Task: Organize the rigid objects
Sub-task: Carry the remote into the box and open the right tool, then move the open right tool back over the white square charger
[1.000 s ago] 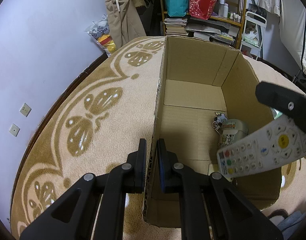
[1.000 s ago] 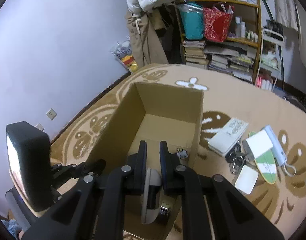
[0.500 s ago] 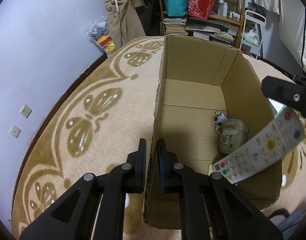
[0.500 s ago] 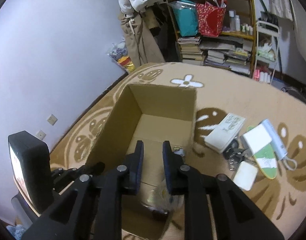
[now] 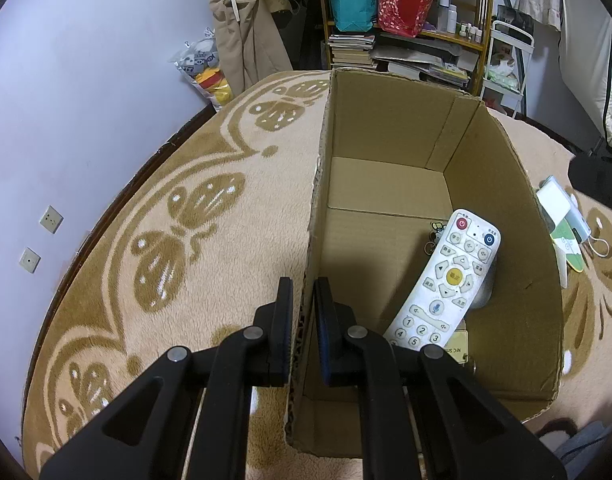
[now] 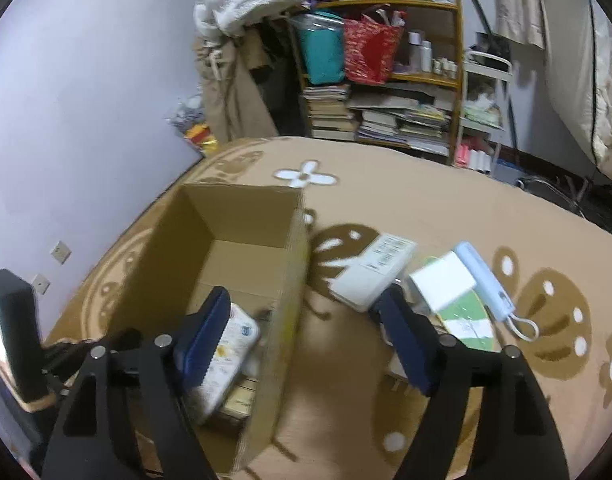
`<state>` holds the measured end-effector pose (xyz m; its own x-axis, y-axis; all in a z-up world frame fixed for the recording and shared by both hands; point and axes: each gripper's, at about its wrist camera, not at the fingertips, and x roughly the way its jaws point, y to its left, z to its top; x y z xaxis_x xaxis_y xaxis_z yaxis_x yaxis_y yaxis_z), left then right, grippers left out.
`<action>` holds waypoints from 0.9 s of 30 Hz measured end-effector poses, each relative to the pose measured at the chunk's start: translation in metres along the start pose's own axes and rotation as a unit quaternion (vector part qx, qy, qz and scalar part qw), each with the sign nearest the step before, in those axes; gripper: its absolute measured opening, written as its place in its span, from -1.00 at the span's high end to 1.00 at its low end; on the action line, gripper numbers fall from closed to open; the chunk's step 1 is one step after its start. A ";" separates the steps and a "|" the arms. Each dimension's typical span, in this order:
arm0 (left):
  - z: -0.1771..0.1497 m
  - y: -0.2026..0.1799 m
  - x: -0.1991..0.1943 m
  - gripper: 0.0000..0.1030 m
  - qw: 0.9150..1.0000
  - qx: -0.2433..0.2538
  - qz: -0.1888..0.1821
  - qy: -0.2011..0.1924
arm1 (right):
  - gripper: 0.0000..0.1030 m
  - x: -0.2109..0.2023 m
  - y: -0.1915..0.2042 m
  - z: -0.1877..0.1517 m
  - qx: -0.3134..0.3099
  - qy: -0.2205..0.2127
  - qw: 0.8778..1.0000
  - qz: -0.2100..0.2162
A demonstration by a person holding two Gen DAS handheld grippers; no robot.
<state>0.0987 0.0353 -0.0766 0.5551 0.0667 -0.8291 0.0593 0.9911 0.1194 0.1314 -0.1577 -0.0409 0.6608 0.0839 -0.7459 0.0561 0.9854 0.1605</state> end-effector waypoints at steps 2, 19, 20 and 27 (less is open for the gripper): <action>0.000 0.000 0.000 0.79 1.000 0.000 0.000 0.000 | -0.68 0.003 -0.007 -0.001 0.009 0.004 1.000 -0.005; 0.000 -0.001 0.000 0.79 1.000 0.000 0.000 0.000 | -0.87 0.044 -0.072 -0.029 0.089 0.065 0.992 -0.058; 0.000 -0.001 0.000 0.79 1.000 0.000 0.000 0.000 | -0.87 0.047 -0.073 -0.030 0.092 0.068 0.992 -0.059; 0.000 0.000 0.000 0.79 1.000 0.000 0.000 0.000 | -0.87 0.068 -0.086 -0.047 0.112 0.099 0.986 -0.077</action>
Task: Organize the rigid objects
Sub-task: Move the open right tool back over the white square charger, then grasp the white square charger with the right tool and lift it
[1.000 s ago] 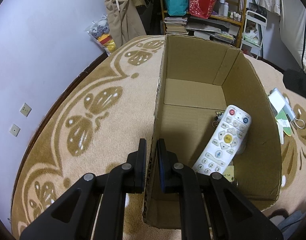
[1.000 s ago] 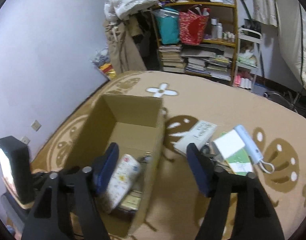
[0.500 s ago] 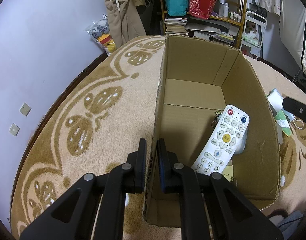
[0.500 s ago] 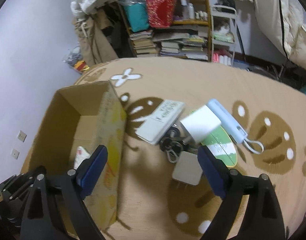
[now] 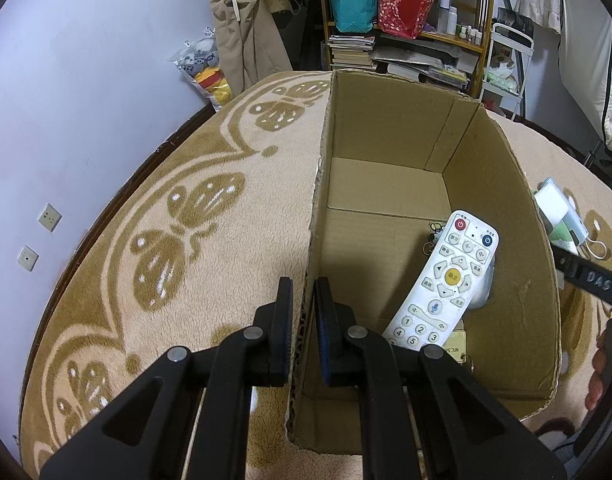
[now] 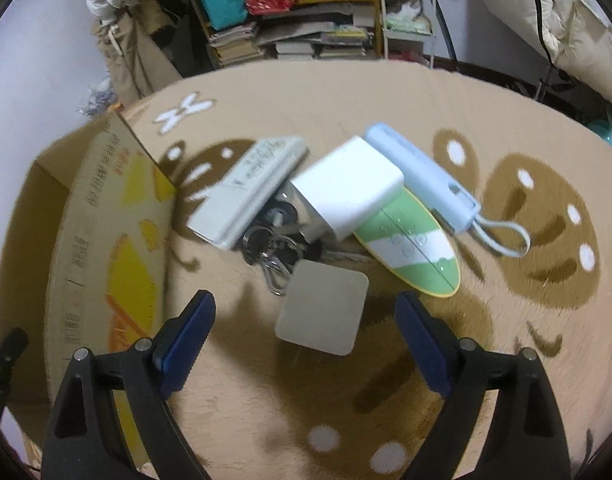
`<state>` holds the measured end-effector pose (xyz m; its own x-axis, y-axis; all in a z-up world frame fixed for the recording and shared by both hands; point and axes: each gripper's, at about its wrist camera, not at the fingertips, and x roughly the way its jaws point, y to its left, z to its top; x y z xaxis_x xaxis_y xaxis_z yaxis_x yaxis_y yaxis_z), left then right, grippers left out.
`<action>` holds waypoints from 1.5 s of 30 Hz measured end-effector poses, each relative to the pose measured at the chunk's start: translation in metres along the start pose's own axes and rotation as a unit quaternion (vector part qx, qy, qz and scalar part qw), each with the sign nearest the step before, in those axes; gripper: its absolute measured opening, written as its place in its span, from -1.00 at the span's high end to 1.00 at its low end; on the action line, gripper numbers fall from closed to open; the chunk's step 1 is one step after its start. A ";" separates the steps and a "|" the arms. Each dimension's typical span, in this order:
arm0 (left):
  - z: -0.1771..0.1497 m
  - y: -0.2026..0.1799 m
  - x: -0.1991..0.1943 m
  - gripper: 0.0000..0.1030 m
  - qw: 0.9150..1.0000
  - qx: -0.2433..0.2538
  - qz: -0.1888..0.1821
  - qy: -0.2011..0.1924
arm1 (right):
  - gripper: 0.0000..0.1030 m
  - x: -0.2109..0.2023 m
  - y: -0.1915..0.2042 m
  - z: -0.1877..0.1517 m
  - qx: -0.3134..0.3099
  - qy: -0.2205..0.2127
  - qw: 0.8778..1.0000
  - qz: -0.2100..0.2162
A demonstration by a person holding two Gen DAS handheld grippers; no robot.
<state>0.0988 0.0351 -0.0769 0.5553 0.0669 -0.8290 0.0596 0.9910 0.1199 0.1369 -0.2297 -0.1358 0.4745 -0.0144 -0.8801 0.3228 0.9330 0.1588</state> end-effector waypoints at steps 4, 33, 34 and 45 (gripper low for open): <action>0.000 0.000 0.000 0.79 1.000 0.000 0.000 0.000 | -0.86 0.013 -0.006 -0.005 0.016 0.014 1.000 -0.001; 0.000 0.001 0.001 0.79 1.000 0.000 -0.001 0.000 | 0.02 -0.019 0.005 -0.009 0.017 -0.037 0.999 0.005; 0.000 0.001 0.001 0.79 1.000 0.000 -0.001 0.000 | 0.02 -0.026 0.008 -0.008 0.012 -0.046 0.999 0.011; 0.000 0.001 0.001 0.79 1.000 -0.001 -0.002 0.000 | 0.02 -0.078 0.054 0.004 -0.044 -0.109 0.990 0.084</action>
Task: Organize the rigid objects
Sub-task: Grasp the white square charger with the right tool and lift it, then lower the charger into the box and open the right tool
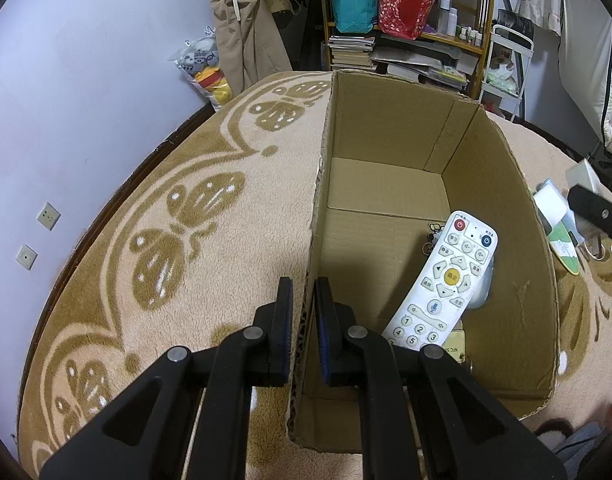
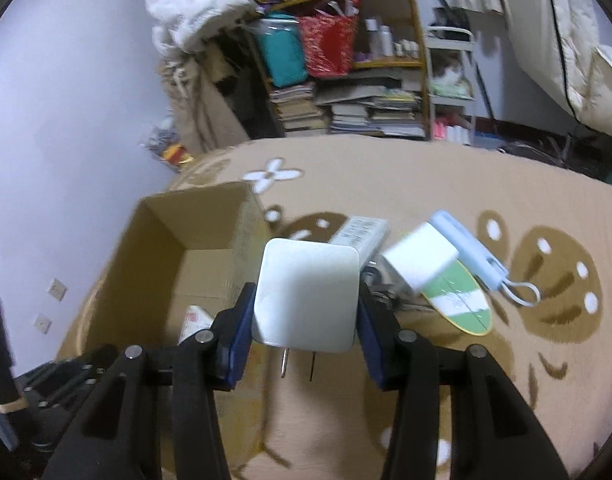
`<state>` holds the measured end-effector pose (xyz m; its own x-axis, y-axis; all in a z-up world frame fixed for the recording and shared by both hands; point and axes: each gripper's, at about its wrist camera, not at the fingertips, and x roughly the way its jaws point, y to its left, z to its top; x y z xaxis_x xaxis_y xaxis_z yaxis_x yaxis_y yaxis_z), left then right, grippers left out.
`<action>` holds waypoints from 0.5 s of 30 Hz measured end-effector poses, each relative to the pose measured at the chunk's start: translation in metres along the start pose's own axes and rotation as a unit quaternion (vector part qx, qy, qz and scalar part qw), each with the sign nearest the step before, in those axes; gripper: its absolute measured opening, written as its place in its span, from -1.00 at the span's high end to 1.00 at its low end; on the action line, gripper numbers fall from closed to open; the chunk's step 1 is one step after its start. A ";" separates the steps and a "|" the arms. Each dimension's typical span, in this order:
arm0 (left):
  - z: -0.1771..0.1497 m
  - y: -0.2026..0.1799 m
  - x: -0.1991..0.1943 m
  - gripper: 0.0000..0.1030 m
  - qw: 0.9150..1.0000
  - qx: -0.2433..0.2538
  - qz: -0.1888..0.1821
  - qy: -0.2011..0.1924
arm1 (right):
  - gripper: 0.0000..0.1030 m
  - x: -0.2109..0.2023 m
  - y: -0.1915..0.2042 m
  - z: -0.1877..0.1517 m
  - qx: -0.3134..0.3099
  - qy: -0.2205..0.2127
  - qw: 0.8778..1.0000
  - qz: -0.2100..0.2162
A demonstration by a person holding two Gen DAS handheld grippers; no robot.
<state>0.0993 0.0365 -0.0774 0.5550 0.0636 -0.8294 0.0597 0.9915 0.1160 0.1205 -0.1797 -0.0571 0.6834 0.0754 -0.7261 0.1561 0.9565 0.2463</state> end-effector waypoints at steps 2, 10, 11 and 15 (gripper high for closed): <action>0.000 0.000 0.000 0.79 1.000 0.001 0.001 0.000 | 0.02 -0.004 0.009 0.001 -0.010 -0.004 1.000 0.006; 0.000 0.002 0.000 0.79 1.000 -0.001 -0.001 0.000 | 0.02 -0.019 0.041 0.000 -0.058 -0.023 0.998 0.031; 0.000 0.000 0.000 0.79 1.000 -0.001 -0.001 0.000 | 0.02 -0.019 0.043 0.000 -0.061 -0.023 0.997 0.033; 0.000 -0.001 0.000 0.79 1.000 -0.001 -0.001 0.000 | 0.02 -0.018 0.051 -0.004 -0.079 -0.023 0.996 0.044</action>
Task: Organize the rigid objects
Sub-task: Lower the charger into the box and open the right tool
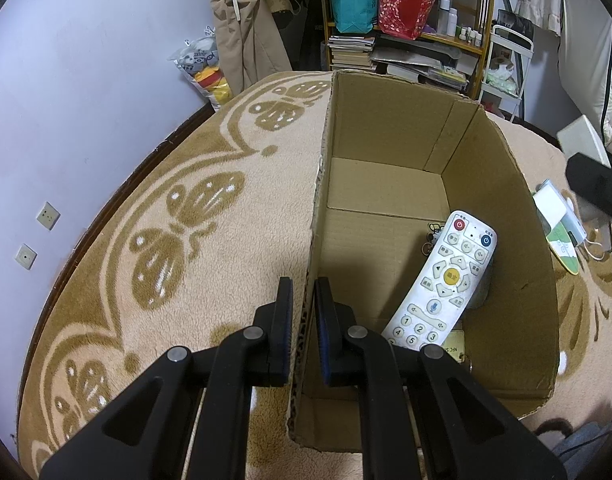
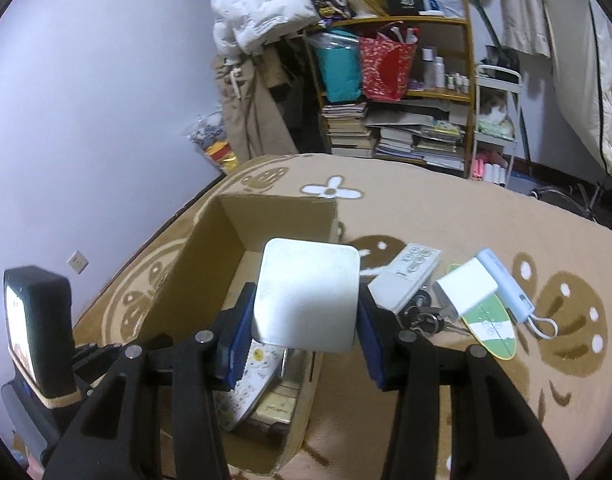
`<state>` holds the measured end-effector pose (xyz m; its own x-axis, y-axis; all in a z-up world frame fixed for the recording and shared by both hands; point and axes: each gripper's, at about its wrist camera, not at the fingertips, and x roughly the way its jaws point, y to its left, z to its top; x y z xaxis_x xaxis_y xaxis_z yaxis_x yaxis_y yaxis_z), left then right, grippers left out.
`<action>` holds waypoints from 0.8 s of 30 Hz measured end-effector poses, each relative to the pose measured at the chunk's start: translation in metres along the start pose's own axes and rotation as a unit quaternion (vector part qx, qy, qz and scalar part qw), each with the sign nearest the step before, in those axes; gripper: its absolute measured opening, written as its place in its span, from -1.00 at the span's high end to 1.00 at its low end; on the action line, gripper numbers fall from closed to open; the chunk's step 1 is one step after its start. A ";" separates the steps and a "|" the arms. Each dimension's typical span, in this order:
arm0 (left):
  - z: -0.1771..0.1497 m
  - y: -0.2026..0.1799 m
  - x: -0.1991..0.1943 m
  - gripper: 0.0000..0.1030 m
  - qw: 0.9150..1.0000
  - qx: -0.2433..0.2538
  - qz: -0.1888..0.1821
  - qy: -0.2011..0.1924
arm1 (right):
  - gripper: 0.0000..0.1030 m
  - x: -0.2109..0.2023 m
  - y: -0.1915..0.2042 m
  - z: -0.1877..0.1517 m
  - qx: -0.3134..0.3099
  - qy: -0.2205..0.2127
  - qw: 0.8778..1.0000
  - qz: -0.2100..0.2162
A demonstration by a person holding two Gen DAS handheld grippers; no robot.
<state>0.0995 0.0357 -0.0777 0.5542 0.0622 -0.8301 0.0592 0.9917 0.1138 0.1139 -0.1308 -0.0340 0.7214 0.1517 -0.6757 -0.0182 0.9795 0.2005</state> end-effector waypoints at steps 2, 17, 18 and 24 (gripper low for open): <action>0.000 0.000 0.000 0.79 1.000 0.000 -0.001 0.000 | 0.02 0.002 0.005 -0.003 -0.009 0.002 1.000 0.007; 0.000 0.000 0.000 0.79 1.000 0.000 -0.001 0.000 | 0.02 0.013 0.022 -0.015 -0.037 0.021 0.999 0.020; 0.000 0.000 0.000 0.79 1.000 -0.001 -0.001 0.000 | 0.02 0.014 0.022 -0.016 -0.038 0.023 0.999 0.021; 0.000 -0.002 0.000 0.78 1.000 -0.002 -0.003 0.000 | 0.02 0.020 0.025 -0.020 -0.043 0.033 0.998 0.018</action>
<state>0.0992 0.0339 -0.0775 0.5533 0.0570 -0.8310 0.0582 0.9926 0.1068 0.1143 -0.1004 -0.0570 0.6726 0.1919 -0.7147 -0.1041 0.9807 0.1653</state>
